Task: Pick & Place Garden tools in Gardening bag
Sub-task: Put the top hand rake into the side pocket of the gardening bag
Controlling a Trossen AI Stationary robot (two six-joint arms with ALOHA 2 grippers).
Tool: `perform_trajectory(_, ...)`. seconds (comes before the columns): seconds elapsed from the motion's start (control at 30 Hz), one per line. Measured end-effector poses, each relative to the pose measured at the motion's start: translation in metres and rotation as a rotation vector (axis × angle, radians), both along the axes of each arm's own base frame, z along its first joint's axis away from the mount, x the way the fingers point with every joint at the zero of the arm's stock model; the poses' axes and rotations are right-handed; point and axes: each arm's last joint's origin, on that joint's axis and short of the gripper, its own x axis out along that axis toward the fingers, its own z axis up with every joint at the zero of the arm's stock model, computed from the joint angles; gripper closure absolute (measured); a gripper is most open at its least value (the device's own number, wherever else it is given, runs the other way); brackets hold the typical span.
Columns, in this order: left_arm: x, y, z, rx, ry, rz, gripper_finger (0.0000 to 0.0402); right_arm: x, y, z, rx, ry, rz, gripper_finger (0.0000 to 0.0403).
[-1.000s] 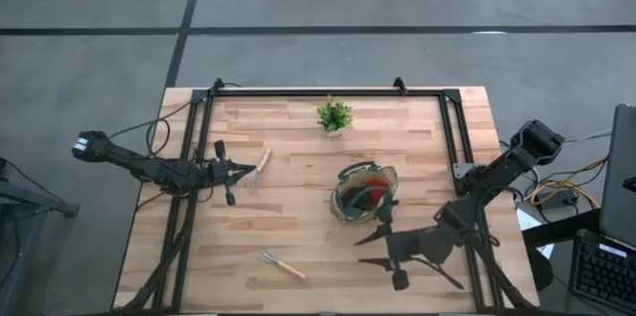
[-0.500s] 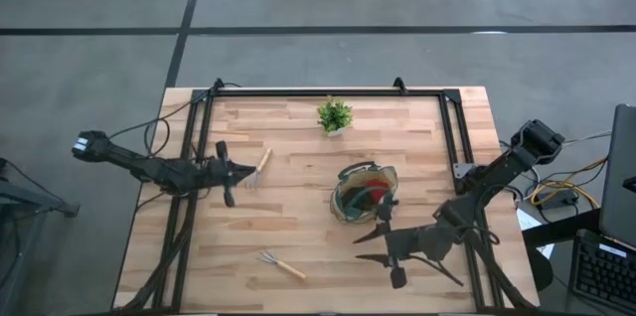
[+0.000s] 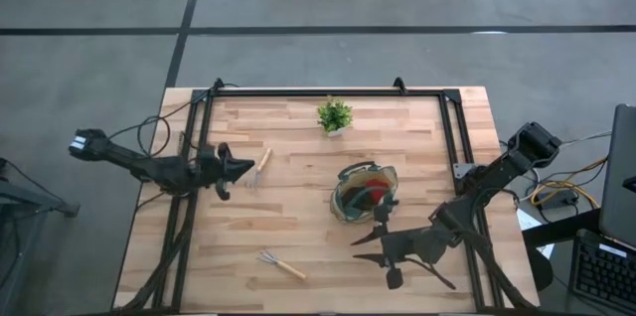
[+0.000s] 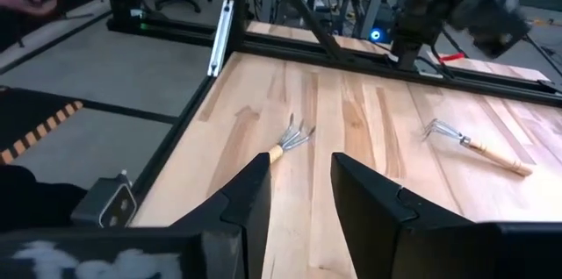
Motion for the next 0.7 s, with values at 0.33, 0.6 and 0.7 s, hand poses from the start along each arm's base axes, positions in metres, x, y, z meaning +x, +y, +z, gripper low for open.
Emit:
perform_trajectory(0.33,-0.001,0.002,-0.019,-0.157,0.528,0.136,0.034,0.0,-0.001,0.0,-0.005,0.003,-0.002,0.0307)
perform_trajectory(0.6,0.001,-0.001,-0.027,-0.285,0.653,0.141,0.0262,0.0,-0.001,0.0,-0.007,0.003,-0.002,0.032)
perform_trajectory(0.7,0.002,-0.003,-0.034,-0.297,0.717,0.139,0.0254,0.0,-0.001,0.0,-0.005,0.003,-0.003,0.0325)
